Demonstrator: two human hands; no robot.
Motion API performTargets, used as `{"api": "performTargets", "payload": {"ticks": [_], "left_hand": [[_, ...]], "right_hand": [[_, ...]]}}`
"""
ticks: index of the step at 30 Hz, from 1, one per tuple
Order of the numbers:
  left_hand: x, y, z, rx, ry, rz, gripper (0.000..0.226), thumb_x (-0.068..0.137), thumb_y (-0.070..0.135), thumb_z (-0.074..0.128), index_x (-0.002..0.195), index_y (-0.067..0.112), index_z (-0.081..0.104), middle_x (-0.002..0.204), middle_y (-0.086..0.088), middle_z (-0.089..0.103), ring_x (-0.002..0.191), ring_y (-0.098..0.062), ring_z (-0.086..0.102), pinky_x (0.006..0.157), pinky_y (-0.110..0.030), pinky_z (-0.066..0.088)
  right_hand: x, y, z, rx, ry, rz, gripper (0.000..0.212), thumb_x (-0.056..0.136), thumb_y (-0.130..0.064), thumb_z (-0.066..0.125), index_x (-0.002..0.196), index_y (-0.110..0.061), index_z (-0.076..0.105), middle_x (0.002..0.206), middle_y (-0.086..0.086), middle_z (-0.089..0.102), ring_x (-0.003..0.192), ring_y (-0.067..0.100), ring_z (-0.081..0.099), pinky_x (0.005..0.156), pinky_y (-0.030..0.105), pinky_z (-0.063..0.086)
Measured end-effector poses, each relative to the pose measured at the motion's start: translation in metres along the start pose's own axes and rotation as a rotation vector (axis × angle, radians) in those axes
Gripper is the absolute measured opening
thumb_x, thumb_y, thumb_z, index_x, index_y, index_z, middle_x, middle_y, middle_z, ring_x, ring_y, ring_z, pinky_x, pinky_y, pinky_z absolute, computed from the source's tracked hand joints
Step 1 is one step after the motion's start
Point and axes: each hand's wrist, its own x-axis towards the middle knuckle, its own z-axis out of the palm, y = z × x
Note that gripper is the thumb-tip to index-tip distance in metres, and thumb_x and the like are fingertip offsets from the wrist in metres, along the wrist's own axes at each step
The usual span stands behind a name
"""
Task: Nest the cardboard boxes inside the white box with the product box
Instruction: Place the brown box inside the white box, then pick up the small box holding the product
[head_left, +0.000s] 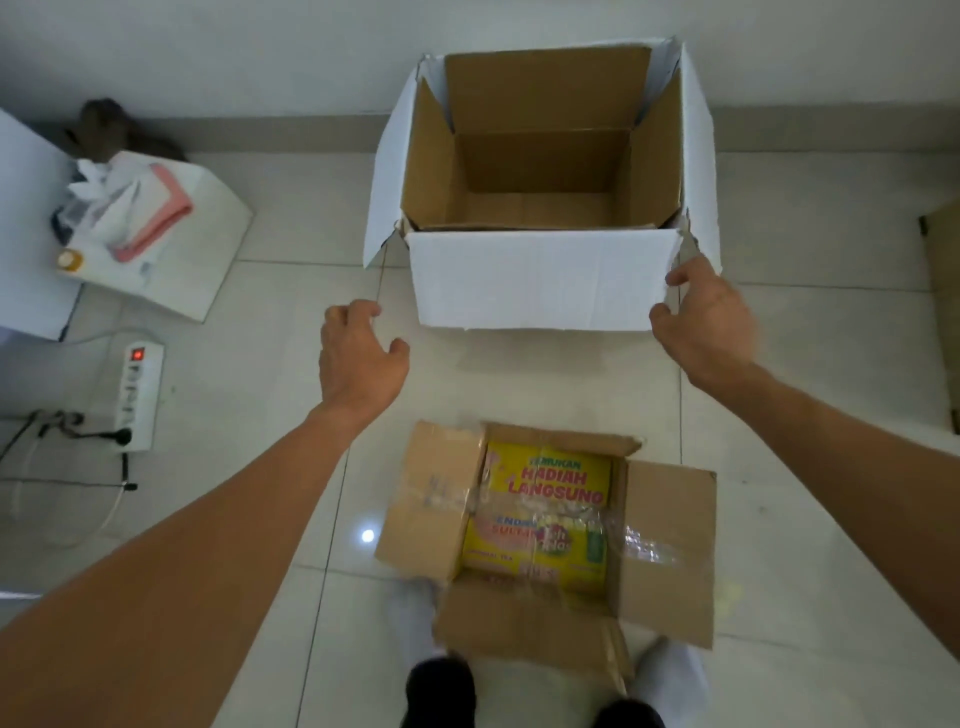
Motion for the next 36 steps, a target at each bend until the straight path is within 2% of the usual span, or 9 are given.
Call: {"api": "performTargets", "payload": {"ticks": [3, 12, 18, 21, 24, 31, 36], "left_hand": [[-0.042, -0.018, -0.003, -0.002, -0.064, -0.073, 0.043, 0.082, 0.025, 0.061, 0.123, 0.018, 0.047, 0.129, -0.006, 0.042, 0.114, -0.024, 0.047, 0.086, -0.032, 0.034], [-0.124, -0.069, 0.002, -0.041, -0.250, -0.154, 0.047, 0.083, 0.027, 0.063, 0.126, 0.019, 0.046, 0.132, -0.006, 0.044, 0.112, -0.023, 0.050, 0.081, -0.029, 0.035], [-0.172, -0.107, 0.029, -0.060, -0.317, -0.185, 0.047, 0.081, 0.024, 0.064, 0.125, 0.016, 0.048, 0.130, -0.009, 0.047, 0.096, -0.016, 0.047, 0.079, -0.026, 0.035], [-0.189, -0.123, 0.050, -0.063, -0.357, -0.232, 0.048, 0.081, 0.023, 0.064, 0.126, 0.016, 0.048, 0.132, -0.009, 0.048, 0.109, -0.023, 0.051, 0.082, -0.026, 0.035], [-0.195, -0.136, 0.071, -0.065, -0.380, -0.290, 0.053, 0.081, 0.023, 0.065, 0.129, 0.014, 0.045, 0.132, -0.009, 0.049, 0.109, -0.023, 0.051, 0.080, -0.026, 0.036], [-0.189, -0.155, 0.114, -0.121, -0.373, -0.388, 0.073, 0.077, 0.028, 0.071, 0.138, 0.014, 0.033, 0.135, -0.008, 0.047, 0.117, -0.025, 0.049, 0.084, -0.026, 0.037], [-0.181, -0.167, 0.134, -0.198, -0.335, -0.462, 0.083, 0.069, 0.029, 0.078, 0.136, 0.014, 0.031, 0.126, -0.005, 0.051, 0.096, -0.014, 0.047, 0.073, -0.021, 0.037]], "right_hand": [[-0.040, 0.009, 0.001, 0.006, -0.056, 0.050, 0.031, 0.085, -0.021, 0.060, 0.114, -0.017, 0.051, 0.100, 0.011, 0.065, 0.076, 0.023, 0.052, 0.066, 0.030, 0.038], [-0.159, 0.029, 0.017, 0.030, -0.123, 0.152, 0.029, 0.086, -0.025, 0.059, 0.114, -0.018, 0.052, 0.100, 0.008, 0.067, 0.081, 0.023, 0.055, 0.069, 0.030, 0.041], [-0.228, 0.057, 0.049, 0.016, -0.217, 0.225, 0.032, 0.085, -0.024, 0.061, 0.115, -0.017, 0.053, 0.108, 0.010, 0.065, 0.096, 0.032, 0.061, 0.077, 0.035, 0.048], [-0.251, 0.083, 0.067, -0.025, -0.285, 0.238, 0.037, 0.084, -0.029, 0.063, 0.118, -0.017, 0.053, 0.114, 0.010, 0.061, 0.098, 0.031, 0.059, 0.077, 0.034, 0.044], [-0.258, 0.110, 0.082, -0.082, -0.327, 0.275, 0.041, 0.083, -0.027, 0.064, 0.120, -0.017, 0.051, 0.122, 0.012, 0.054, 0.107, 0.032, 0.056, 0.078, 0.034, 0.042], [-0.254, 0.153, 0.101, -0.174, -0.242, 0.291, 0.053, 0.079, -0.024, 0.066, 0.127, -0.015, 0.044, 0.130, 0.017, 0.044, 0.116, 0.036, 0.047, 0.085, 0.044, 0.045], [-0.244, 0.172, 0.109, -0.115, -0.174, 0.424, 0.071, 0.076, -0.023, 0.068, 0.137, -0.015, 0.032, 0.142, 0.014, 0.037, 0.121, 0.037, 0.046, 0.090, 0.048, 0.046]]}}
